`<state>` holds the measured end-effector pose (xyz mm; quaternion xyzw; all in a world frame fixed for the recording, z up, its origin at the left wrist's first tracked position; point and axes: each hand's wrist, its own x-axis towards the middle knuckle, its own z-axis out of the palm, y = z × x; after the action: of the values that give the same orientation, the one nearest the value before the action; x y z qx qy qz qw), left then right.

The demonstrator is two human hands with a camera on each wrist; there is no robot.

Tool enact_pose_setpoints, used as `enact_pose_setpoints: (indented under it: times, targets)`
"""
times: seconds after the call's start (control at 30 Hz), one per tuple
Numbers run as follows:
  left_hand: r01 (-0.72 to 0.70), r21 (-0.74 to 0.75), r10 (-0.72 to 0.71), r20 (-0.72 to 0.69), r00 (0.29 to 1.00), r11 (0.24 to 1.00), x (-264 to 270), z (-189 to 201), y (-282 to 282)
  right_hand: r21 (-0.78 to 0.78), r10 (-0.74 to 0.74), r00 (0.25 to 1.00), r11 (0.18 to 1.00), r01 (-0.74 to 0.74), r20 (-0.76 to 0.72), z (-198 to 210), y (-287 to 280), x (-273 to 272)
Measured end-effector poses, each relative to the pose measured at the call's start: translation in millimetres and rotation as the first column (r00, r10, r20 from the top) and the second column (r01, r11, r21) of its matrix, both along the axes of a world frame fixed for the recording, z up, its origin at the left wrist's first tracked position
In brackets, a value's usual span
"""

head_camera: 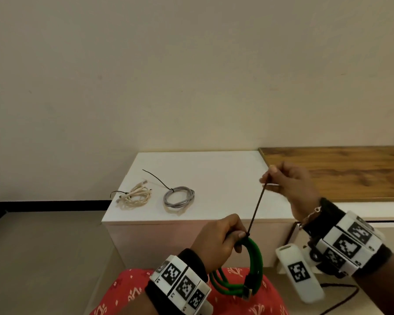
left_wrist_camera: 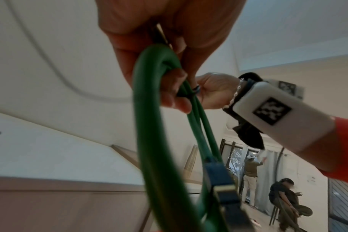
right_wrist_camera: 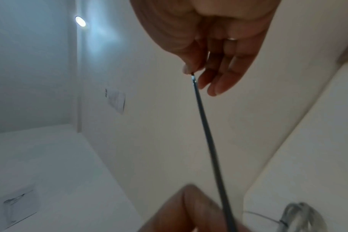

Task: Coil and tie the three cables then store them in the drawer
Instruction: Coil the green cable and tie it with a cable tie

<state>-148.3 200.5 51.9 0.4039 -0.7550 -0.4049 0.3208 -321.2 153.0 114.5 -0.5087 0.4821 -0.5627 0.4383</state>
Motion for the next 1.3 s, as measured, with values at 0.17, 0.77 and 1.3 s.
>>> enact_pose_setpoints:
  times: [0.17, 0.77, 1.3]
  targets:
    - [-0.062, 0.155, 0.079, -0.106, 0.991, 0.986, 4, -2, -6, 0.008, 0.087, 0.990, 0.996, -0.088, 0.110, 14, 1, -5]
    - [-0.047, 0.141, 0.060, -0.086, 0.995, 0.989, -3, 7, -5, 0.072, 0.176, 0.887, 0.984, -0.161, -0.428, -30, 9, 17]
    - [-0.281, 0.277, 0.336, -0.173, 0.926, 0.919, -2, 3, -2, -0.319, -0.137, 0.446, 0.875, -0.365, -0.885, -25, 49, 52]
